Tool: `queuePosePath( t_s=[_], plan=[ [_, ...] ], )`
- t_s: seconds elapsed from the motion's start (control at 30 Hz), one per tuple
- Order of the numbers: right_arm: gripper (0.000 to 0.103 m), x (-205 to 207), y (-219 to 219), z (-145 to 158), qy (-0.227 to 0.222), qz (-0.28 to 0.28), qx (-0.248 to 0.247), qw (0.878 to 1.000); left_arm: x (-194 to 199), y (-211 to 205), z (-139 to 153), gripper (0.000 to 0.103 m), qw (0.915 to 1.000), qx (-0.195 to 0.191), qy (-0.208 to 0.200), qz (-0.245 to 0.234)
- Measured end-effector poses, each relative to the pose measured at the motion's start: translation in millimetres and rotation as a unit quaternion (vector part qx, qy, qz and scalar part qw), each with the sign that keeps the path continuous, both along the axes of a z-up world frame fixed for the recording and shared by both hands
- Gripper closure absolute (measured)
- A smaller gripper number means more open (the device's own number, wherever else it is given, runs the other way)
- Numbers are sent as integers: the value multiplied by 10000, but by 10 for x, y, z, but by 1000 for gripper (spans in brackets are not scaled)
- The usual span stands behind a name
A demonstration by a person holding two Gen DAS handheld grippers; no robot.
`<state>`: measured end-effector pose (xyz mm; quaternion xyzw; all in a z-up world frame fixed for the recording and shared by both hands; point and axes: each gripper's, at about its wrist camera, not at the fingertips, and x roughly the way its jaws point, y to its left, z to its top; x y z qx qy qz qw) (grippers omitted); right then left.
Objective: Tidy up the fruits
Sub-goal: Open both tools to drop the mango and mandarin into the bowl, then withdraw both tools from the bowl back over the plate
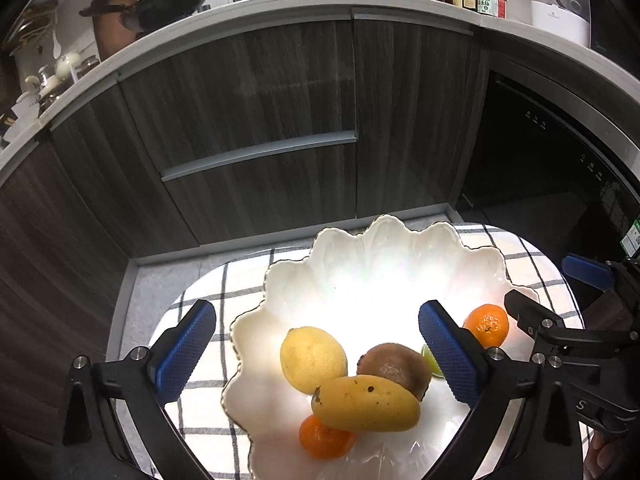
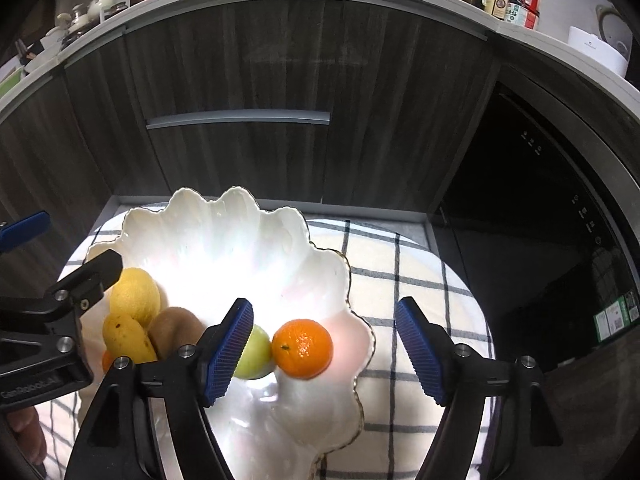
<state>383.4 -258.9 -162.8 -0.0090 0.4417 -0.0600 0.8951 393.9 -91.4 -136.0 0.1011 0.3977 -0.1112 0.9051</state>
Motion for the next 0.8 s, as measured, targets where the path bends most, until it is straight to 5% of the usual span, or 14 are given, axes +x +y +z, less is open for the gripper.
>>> queuePosePath(
  t_s=[0.8],
  plan=[
    [23, -1038, -19, 342, -271, -169, 61, 9995, -1108, 121, 441, 0, 9991, 126, -412, 41]
  ],
)
